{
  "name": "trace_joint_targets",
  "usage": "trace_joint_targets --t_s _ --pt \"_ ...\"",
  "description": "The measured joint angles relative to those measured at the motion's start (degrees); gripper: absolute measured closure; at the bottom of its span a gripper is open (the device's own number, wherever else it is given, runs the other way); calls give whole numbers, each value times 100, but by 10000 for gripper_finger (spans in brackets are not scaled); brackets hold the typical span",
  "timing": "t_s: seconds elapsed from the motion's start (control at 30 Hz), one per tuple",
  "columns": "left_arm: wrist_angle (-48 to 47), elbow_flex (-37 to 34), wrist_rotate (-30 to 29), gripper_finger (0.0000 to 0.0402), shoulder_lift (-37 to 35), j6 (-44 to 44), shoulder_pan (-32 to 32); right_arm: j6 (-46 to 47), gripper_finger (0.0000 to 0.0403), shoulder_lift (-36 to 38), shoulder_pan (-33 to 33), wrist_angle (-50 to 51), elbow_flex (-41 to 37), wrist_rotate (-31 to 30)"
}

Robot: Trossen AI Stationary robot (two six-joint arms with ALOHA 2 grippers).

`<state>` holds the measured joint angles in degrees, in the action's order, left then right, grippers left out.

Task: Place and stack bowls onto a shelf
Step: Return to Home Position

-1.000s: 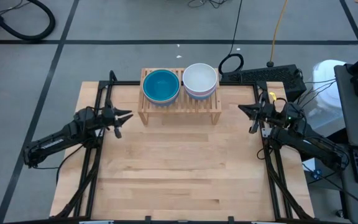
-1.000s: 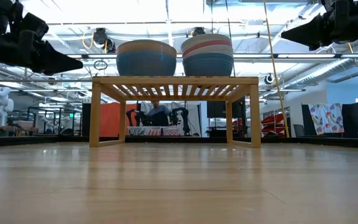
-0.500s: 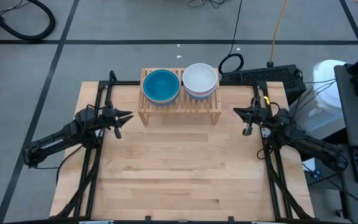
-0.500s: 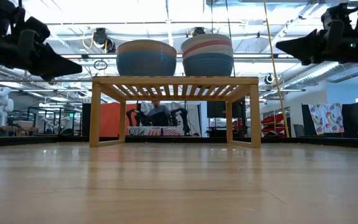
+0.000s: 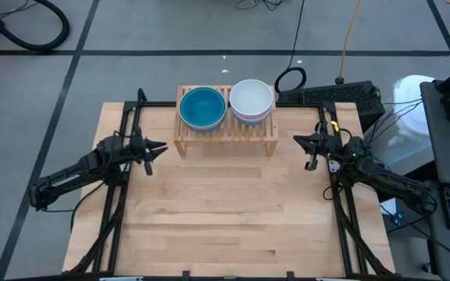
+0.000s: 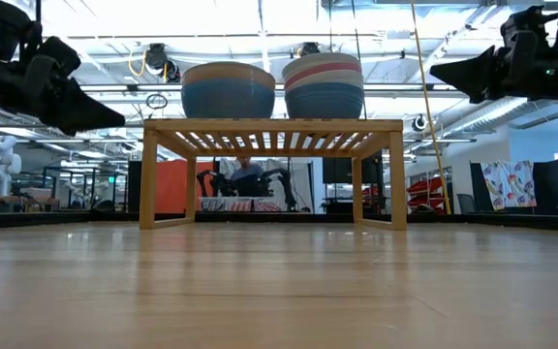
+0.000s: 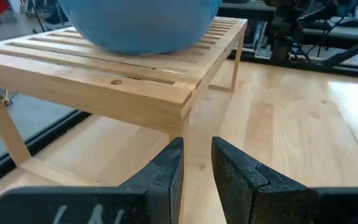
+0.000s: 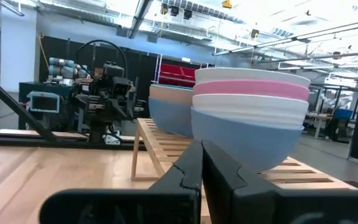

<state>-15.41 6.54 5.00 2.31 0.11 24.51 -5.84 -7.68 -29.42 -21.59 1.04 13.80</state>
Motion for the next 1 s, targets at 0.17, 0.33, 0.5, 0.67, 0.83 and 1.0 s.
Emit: trace_joint_targets --t_s 0.17,0.33,0.5,0.67,0.83,1.0 --pt "16 1 2 314 -2 341 0 128 403 0 -1 25 -9 5" --pt "21 1 0 314 -2 605 0 82 403 0 -1 32 -11 4" --pt "21 1 -33 314 -2 552 0 78 403 0 -1 33 -15 3" --pt "-3 1 -35 314 -2 539 0 69 403 0 -1 45 -17 -2" --pt "-27 1 -37 314 -2 362 0 69 403 0 -1 45 -17 -6" --pt "-27 1 -43 314 -2 -145 0 67 403 0 -1 45 -17 -11"
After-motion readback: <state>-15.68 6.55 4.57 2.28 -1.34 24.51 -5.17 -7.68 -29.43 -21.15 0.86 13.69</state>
